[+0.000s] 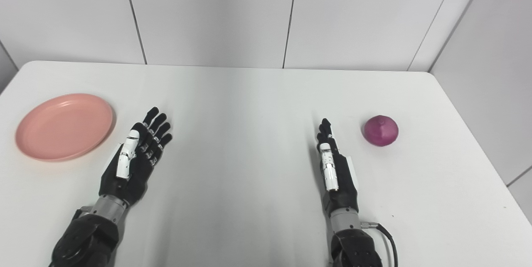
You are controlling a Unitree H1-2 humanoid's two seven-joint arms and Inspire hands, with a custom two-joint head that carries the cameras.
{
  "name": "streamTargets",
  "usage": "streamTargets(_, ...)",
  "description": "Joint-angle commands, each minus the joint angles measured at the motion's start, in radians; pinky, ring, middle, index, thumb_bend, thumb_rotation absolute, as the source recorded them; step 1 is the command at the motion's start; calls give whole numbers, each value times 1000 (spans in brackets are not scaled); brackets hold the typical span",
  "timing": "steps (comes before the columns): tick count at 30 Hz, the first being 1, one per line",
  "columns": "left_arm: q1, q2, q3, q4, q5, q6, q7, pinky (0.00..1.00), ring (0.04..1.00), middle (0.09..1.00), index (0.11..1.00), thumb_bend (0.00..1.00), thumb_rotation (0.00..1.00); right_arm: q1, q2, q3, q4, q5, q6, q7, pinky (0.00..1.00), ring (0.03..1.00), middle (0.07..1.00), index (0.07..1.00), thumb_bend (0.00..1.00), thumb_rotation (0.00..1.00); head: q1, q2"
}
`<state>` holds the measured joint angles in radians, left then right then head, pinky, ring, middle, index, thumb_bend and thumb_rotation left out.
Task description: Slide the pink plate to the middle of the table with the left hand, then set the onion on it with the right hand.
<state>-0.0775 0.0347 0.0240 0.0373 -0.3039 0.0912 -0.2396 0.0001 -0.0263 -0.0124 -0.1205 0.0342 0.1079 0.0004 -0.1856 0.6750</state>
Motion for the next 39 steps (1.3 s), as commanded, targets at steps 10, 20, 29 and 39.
streamTargets(10,28,7,6,39,5,21,11,1000,1000,1000,1000,414,1000,-10,6,7,13,11,-22,14,1000,1000,1000,1000,255,1000,2,0)
streamTargets(20,30,-2,-4,34,15,23,16,1000,1000,1000,1000,421,1000,-8,-5,3,4,11,-8,16,1000,1000,1000,1000,228,1000,61,-3)
streamTargets(29,36,-43,-18,20,39,40,53,1000,1000,1000,1000,409,1000,-2,-36,-11,1,43,-4,35,1000,1000,1000,1000,198,1000,173,-23)
streamTargets(39,39,-85,-34,13,67,51,95,1000,1000,1000,1000,406,1000,5,-49,-27,-25,74,21,38,1000,1000,1000,1000,138,1000,285,-49)
